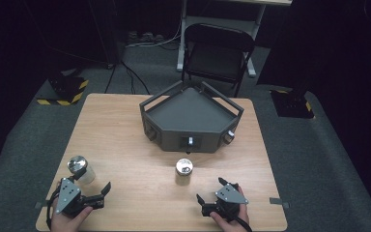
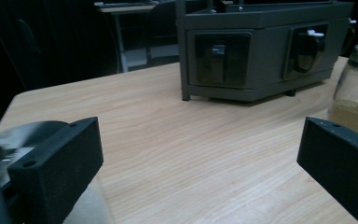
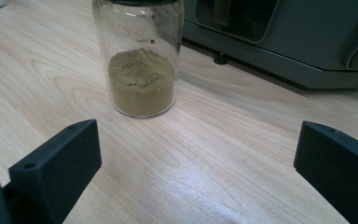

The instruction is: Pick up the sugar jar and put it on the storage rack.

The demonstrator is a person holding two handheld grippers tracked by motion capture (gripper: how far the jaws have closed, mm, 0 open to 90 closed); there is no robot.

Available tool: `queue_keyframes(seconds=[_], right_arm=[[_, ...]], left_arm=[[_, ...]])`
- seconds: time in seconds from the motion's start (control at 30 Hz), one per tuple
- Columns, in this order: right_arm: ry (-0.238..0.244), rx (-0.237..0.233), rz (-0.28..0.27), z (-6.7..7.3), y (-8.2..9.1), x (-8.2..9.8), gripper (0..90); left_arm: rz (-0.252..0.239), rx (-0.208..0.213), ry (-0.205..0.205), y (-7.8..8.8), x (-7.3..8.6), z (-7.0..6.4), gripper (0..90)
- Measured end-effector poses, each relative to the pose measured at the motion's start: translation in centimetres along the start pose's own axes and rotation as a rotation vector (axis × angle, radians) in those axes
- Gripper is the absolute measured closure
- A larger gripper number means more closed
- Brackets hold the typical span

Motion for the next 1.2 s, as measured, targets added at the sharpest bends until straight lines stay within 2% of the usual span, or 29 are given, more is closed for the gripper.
queue_keyframes(seconds=[0.13,0.23,0.37,0.6,0.83,1.03,1.2], right_arm=[[0.002,-0.002,0.001,0.0,0.0,0.0,0.6],[0.003,-0.003,0.000,0.0,0.0,0.0,0.6],[0.008,-0.004,0.003,0.0,0.0,0.0,0.6],[0.011,-0.007,0.006,0.0,-0.1,-0.1,0.6],[0.017,-0.006,0.006,0.1,-0.1,-0.1,0.6],[0.012,-0.007,0.006,0.0,-0.1,-0.1,0.6],[0.011,0.002,0.012,0.0,-0.1,-0.2,0.6]], left_arm=[[-0.006,-0.026,0.001,0.5,-0.1,0.4,0.5],[-0.017,-0.037,0.021,0.8,-0.1,0.7,0.5],[-0.018,-0.057,0.014,1.1,-0.2,0.9,0.5],[-0.001,-0.101,0.020,1.3,-0.1,1.3,0.5],[0.041,-0.138,0.004,1.1,0.1,1.9,0.5],[0.062,-0.159,0.030,0.7,0.5,2.6,0.5],[0.079,-0.156,0.060,0.2,0.5,3.1,0.5]])
Point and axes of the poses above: each handheld gripper's, and its own axes: y roughly backward along the jaws, x roughly out of its underside, z roughly to its left, the point moved 3 cm from there along -y, roughly forward along the jaws, and after that the axes turned 5 degrees about -y, right-handed, at the moved point
